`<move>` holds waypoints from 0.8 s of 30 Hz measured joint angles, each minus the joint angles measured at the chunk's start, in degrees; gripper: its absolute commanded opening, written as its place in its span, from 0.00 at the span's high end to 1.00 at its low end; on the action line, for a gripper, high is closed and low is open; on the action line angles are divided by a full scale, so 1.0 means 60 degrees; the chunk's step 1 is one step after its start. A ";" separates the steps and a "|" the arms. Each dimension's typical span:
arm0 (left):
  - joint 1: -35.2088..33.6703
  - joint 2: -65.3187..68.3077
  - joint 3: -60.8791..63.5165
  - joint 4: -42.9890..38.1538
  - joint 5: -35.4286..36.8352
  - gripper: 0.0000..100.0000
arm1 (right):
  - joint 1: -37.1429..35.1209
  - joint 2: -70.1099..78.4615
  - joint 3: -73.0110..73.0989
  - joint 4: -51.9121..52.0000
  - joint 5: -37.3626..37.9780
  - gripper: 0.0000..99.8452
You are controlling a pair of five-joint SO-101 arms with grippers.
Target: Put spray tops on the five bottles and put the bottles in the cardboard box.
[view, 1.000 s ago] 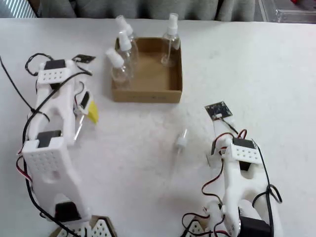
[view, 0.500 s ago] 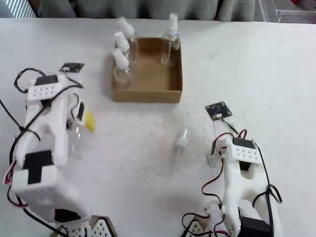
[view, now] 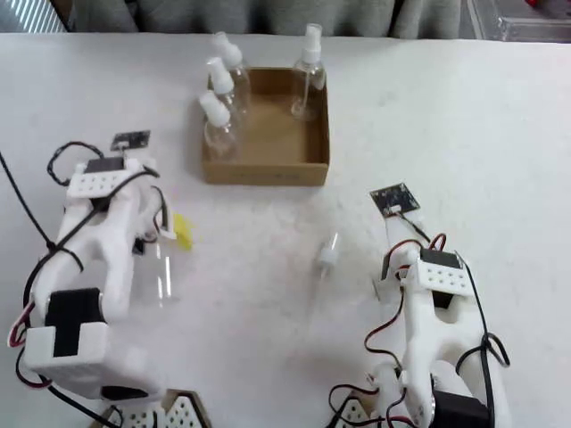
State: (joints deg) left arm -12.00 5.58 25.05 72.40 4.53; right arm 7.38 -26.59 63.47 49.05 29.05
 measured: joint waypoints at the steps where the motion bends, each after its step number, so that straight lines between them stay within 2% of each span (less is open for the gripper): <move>1: 0.0103 0.0000 0.0161 -0.0044 0.0000 0.62 | 0.0000 0.0000 0.0000 0.0000 0.0000 0.98; 14: 0.0161 -0.0059 0.0396 -0.0352 0.0015 0.62 | 0.0000 0.0000 0.0000 0.0000 0.0000 0.98; 24: -0.0147 -0.3018 0.1612 -0.0103 0.0015 0.62 | 0.0000 0.0000 0.0000 0.0000 0.0000 0.98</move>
State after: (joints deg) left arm -12.88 -12.53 34.73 71.78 4.62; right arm 7.38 -26.59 63.47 49.05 29.05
